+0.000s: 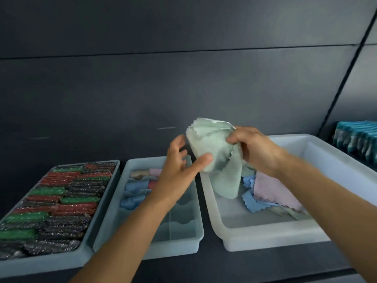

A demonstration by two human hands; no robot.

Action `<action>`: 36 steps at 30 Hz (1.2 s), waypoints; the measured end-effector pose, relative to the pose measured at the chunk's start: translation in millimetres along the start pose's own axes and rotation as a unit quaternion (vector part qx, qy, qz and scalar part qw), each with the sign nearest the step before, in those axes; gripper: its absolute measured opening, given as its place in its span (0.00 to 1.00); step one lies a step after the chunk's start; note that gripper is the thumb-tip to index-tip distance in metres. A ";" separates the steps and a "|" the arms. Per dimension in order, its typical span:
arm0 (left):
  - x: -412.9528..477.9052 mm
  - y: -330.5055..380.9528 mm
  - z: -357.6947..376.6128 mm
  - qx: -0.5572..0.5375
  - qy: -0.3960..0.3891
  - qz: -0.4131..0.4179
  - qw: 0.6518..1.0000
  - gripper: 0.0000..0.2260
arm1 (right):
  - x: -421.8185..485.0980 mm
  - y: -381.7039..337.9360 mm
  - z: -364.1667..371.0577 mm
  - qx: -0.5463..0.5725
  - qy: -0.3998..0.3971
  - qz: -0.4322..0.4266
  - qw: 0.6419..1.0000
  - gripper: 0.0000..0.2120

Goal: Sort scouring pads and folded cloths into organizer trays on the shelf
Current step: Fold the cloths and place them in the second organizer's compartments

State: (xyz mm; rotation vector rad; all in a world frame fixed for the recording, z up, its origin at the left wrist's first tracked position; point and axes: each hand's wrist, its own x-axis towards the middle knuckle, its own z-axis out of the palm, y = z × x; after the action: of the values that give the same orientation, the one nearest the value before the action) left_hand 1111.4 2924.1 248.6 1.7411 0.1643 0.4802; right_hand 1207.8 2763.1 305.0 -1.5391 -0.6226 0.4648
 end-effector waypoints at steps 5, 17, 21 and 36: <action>4.7 19.3 -15.3 -0.260 -0.034 -0.112 0.959 0.24 | -4.7 -19.5 19.1 0.138 -0.067 -0.002 0.988 0.21; 7.8 81.6 -93.8 -0.109 0.032 0.086 0.990 0.08 | 8.7 -32.7 100.3 0.083 0.073 -0.148 0.983 0.04; 2.9 76.4 -113.9 -0.134 0.054 0.096 0.985 0.07 | 13.6 -39.3 113.0 0.102 0.122 -0.181 0.971 0.12; 7.1 71.3 -111.0 0.191 0.199 0.210 0.938 0.06 | 28.7 -27.7 136.6 -0.128 0.218 -0.287 0.924 0.17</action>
State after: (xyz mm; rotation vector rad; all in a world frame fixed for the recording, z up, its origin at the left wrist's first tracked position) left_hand 1062.4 3010.5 335.8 2.0482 0.1802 1.1828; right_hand 1140.2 2886.7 325.4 -1.5453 -0.7603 -0.4120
